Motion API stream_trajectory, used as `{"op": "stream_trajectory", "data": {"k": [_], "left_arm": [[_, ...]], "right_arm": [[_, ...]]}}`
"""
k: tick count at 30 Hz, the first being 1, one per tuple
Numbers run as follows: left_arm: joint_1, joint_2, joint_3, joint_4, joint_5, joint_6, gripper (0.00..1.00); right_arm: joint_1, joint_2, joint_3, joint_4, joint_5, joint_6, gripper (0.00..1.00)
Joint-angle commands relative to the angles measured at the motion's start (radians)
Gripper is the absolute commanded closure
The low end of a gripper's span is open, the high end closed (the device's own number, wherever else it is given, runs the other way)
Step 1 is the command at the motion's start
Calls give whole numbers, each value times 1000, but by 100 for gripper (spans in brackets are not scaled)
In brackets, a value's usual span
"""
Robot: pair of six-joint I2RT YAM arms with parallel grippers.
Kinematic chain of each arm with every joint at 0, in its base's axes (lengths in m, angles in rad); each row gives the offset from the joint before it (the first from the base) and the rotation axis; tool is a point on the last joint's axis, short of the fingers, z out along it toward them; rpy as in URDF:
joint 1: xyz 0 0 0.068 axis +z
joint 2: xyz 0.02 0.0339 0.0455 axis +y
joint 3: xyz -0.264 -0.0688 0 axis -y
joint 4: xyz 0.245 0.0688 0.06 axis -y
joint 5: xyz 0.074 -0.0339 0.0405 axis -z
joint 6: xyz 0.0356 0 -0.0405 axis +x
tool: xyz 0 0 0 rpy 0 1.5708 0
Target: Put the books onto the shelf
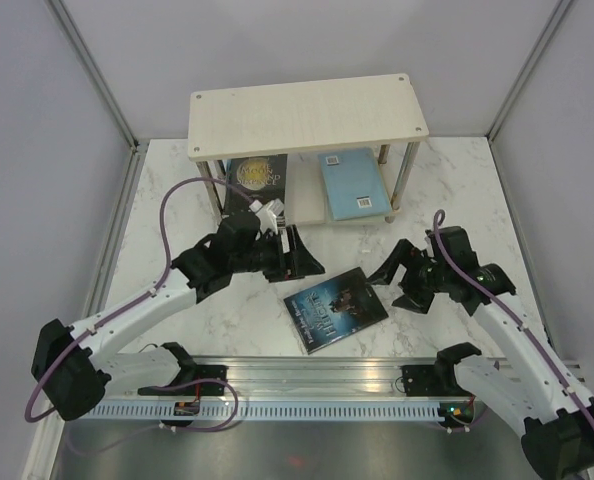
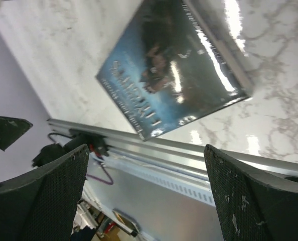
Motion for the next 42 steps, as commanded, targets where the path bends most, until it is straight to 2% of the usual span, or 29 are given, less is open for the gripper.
{"op": "stream_trajectory", "data": {"k": [1, 3, 7, 11, 14, 18, 22, 27, 29, 32, 33, 35, 37, 38, 40, 42], "left_arm": [[0, 21, -124, -115, -69, 100, 22], [0, 46, -160, -115, -106, 103, 20], [0, 93, -239, -77, -126, 52, 20], [2, 105, -299, -1, -120, -3, 20], [0, 113, -330, 30, -123, -20, 21], [0, 176, -335, 96, -129, -12, 22], [0, 280, -310, 168, -127, -8, 24], [-9, 397, -209, 216, -115, -2, 27], [-11, 427, -172, 214, -118, 9, 28], [-14, 458, -76, 207, -118, 29, 28], [-15, 469, -53, 201, -114, 38, 28], [-23, 490, 7, 199, -97, 78, 28], [-32, 498, 45, 184, -92, 103, 28], [-35, 500, 62, 172, -94, 123, 27], [-38, 484, 98, 113, -118, 135, 27], [-37, 443, 95, 95, -132, 152, 26]], "right_arm": [[0, 49, -44, -64, 139, -101, 2], [-2, 116, -59, -43, 220, -143, 2], [-22, 290, -41, 116, 277, -214, 2], [-26, 443, -47, 268, 285, -236, 2], [-26, 483, -108, 373, 256, -230, 2], [-23, 439, -221, 457, 159, -202, 5], [-9, 277, -329, 460, 66, -173, 5], [50, 123, -390, 557, -296, -72, 7], [122, 72, -355, 591, -353, -14, 6], [236, 66, -248, 588, -448, 22, 6], [268, 72, -213, 537, -468, 14, 6], [383, 84, -93, 513, -478, 4, 5], [466, 100, 32, 406, -450, -36, 4], [475, 109, 71, 355, -441, -65, 4], [477, 135, 170, 147, -392, -191, 4], [477, 150, 202, 12, -321, -275, 4]]}}
